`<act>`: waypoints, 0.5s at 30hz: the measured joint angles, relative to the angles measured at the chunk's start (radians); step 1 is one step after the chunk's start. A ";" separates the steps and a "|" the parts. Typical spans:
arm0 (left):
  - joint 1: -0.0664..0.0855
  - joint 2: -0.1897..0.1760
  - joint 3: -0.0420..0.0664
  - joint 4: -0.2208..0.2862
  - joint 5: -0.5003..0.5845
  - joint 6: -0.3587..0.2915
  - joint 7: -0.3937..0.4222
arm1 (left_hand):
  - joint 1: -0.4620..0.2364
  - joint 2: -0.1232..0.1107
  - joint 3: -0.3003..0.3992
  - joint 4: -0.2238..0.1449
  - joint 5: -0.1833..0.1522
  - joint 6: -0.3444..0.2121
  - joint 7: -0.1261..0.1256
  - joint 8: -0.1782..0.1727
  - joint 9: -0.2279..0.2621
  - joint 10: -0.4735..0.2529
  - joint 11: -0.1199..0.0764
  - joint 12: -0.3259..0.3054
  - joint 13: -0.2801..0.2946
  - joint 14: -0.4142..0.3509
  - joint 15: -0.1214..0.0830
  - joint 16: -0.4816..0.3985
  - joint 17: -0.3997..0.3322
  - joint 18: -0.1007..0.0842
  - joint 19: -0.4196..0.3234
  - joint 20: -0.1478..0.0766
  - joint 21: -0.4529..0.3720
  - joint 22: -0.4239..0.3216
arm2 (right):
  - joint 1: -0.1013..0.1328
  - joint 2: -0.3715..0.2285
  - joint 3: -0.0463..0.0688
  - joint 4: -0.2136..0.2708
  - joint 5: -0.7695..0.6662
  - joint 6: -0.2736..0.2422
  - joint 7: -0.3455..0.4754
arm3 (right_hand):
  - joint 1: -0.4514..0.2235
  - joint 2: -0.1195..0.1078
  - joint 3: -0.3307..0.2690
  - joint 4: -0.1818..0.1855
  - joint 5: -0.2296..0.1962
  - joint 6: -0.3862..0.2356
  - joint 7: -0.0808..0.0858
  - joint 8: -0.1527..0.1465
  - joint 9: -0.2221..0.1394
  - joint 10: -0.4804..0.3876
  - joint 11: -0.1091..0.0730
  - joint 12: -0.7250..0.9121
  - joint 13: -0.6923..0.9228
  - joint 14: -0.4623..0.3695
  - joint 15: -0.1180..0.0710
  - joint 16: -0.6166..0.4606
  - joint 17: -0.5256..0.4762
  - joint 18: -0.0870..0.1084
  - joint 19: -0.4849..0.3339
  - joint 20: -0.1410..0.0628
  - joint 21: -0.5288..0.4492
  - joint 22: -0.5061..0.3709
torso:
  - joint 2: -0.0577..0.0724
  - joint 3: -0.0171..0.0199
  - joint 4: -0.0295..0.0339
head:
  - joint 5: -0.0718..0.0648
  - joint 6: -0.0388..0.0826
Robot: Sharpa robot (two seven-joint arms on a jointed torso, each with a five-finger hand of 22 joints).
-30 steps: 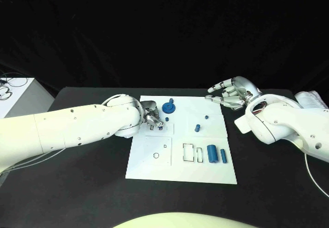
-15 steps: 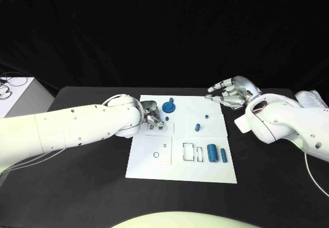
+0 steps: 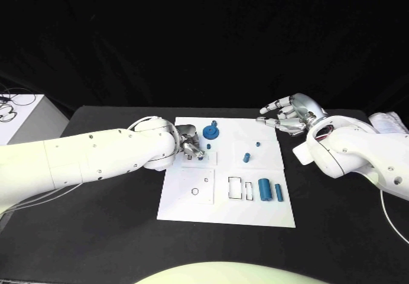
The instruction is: Assemble the parts on the task board
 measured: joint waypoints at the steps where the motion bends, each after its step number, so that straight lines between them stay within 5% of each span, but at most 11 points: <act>1: 0.000 0.000 0.000 0.000 0.000 0.001 0.000 | 0.000 0.000 0.000 0.000 0.000 0.000 0.000 0.000 0.000 0.000 0.000 0.000 0.000 0.000 0.000 0.000 0.000 0.000 0.000 0.000 0.000 0.000 | 0.000 0.000 0.000 0.000 0.000 0.000 0.000 | 0.000 0.000 0.000 0.000 0.000 0.000 0.000 0.000 0.000 0.000 0.000 0.000 0.000 0.000 0.000 0.000 0.000 0.000 0.000 0.000 0.000 0.000 | 0.000 0.0001 0.0000 | 0.000 0.000; 15: 0.000 -0.002 0.000 -0.001 0.001 0.007 0.003 | 0.000 0.000 0.000 0.000 0.000 0.000 0.000 0.000 0.001 0.000 0.000 0.000 0.000 0.000 0.000 0.000 0.001 0.000 0.000 0.000 0.000 0.000 | 0.000 0.000 0.000 -0.001 0.000 0.000 -0.001 | 0.000 0.000 0.000 0.000 0.000 0.000 0.000 0.000 0.000 0.000 0.000 0.000 0.000 0.000 0.000 0.000 0.000 0.000 0.000 0.000 0.000 0.001 | 0.000 -0.0002 -0.0011 | 0.003 -0.002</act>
